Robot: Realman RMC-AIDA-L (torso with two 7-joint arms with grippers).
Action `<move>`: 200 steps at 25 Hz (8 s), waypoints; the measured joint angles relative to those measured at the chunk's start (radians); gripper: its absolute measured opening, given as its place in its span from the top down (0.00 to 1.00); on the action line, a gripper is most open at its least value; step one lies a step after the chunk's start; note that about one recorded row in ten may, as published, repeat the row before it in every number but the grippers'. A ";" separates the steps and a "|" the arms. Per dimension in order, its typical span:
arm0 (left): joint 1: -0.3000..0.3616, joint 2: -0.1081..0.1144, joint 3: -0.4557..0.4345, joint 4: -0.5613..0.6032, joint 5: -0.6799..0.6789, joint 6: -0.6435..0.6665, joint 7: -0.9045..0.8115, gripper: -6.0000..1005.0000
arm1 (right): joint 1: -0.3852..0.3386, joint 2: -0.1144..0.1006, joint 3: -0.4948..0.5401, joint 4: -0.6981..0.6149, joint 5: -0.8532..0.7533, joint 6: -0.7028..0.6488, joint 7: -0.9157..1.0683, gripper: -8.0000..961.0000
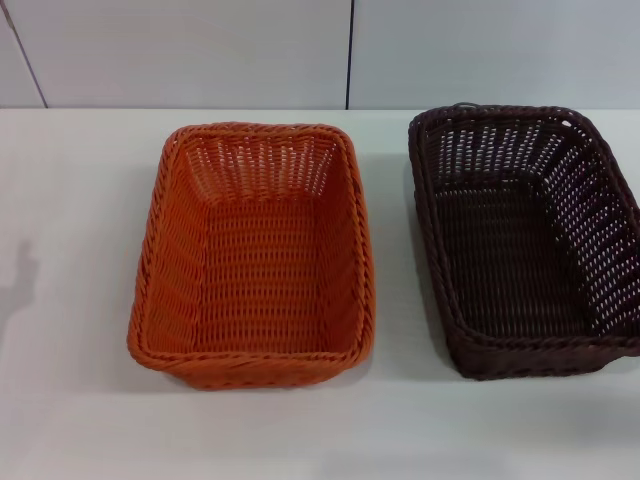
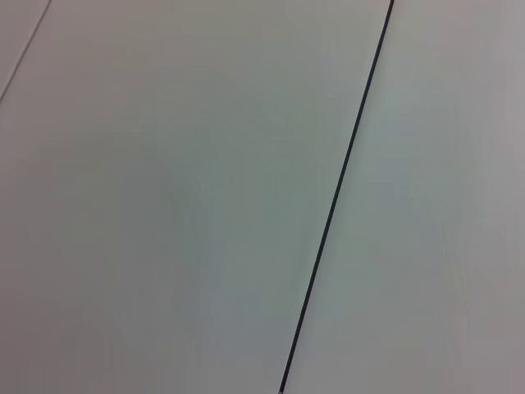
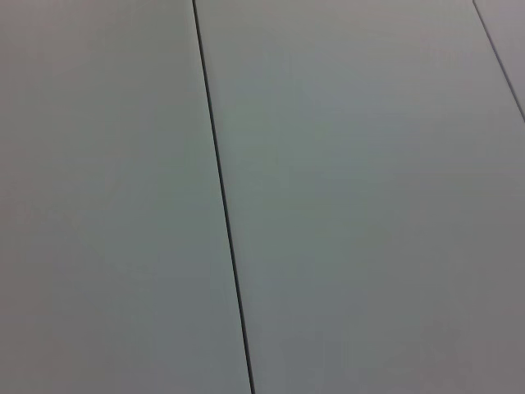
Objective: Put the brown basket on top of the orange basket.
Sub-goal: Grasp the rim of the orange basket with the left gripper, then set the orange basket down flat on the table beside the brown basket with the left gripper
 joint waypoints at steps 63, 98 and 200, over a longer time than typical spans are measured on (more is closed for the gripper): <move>-0.005 0.103 0.153 0.757 0.604 -0.458 -0.889 0.28 | -0.019 0.000 -0.003 0.051 -0.001 -0.008 0.015 0.19; -0.203 0.021 0.161 1.361 2.200 -0.175 -2.097 0.34 | 0.011 -0.006 -0.001 0.018 -0.002 0.080 0.015 0.19; -0.331 0.004 0.724 1.345 2.093 -0.360 -1.971 0.84 | 0.008 -0.002 0.031 -0.003 0.000 0.144 0.018 0.19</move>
